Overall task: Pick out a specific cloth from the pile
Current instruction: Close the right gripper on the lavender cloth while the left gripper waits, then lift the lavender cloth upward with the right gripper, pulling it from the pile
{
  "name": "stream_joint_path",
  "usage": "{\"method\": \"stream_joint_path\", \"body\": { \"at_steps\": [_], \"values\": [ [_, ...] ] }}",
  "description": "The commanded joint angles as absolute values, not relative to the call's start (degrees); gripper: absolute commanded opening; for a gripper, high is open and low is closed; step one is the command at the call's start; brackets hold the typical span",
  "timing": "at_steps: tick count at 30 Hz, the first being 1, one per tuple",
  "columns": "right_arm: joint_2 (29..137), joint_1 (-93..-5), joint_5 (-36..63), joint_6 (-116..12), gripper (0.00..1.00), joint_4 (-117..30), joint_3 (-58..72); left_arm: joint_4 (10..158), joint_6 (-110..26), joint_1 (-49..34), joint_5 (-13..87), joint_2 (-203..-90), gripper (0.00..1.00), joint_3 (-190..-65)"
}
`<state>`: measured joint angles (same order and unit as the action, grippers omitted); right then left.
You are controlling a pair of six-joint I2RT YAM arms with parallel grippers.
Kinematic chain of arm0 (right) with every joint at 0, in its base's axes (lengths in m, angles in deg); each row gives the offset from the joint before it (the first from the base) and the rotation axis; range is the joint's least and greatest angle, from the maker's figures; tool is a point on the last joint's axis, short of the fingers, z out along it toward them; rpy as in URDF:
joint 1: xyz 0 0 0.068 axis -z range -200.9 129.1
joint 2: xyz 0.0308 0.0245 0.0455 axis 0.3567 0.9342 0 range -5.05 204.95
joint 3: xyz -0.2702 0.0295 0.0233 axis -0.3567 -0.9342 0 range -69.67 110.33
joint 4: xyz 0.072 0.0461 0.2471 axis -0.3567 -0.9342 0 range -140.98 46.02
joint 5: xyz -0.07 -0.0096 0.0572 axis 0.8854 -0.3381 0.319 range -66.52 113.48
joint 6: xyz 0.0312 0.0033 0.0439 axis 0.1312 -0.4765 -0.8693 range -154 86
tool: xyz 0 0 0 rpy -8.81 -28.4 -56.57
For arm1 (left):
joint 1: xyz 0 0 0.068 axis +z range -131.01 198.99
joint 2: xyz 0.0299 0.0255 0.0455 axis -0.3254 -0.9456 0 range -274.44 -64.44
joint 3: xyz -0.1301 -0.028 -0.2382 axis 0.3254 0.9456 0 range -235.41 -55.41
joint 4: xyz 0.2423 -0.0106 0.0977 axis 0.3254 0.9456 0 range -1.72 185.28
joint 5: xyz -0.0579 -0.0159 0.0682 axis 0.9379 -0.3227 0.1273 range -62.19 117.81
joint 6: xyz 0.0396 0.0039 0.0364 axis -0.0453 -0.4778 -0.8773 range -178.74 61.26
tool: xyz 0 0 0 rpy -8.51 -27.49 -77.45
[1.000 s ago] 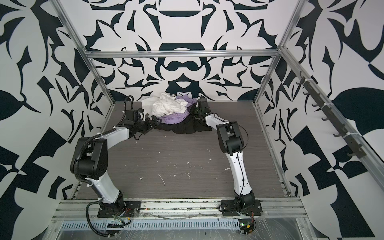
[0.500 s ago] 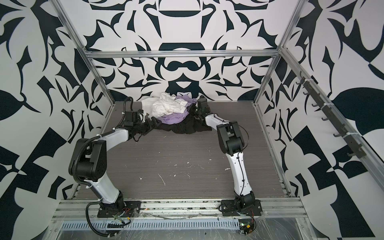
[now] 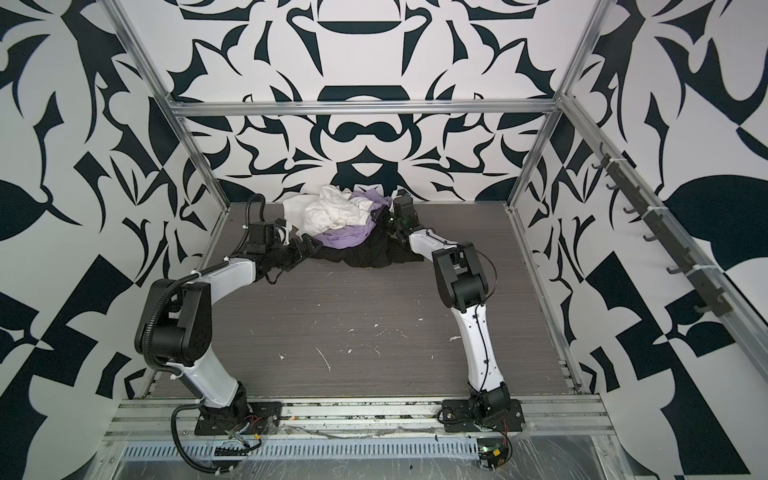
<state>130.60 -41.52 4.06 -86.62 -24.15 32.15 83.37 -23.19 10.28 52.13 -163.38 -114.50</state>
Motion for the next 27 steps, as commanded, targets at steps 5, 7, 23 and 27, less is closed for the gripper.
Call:
{"method": "stream_joint_path", "body": {
  "at_steps": [5, 7, 23, 27],
  "values": [
    [125.4, -42.5, 2.8, -86.8, 0.08, -17.3, 32.8, 83.2, -24.0, 10.2, 51.7, -161.4, 0.99, -113.8],
    [125.4, -42.8, 2.8, -86.8, 0.08, -16.7, 33.0, 83.2, -24.1, 10.2, 51.7, -161.2, 0.99, -113.6],
    [122.3, -43.5, 3.1, -86.4, 0.07, -13.9, 30.9, 82.8, -24.8, 10.5, 51.3, -161.0, 0.99, -112.9],
    [121.5, -43.5, 3.2, -86.4, 0.07, -13.3, 30.4, 82.7, -24.8, 10.7, 51.4, -161.3, 0.99, -113.3]
  ]
}}
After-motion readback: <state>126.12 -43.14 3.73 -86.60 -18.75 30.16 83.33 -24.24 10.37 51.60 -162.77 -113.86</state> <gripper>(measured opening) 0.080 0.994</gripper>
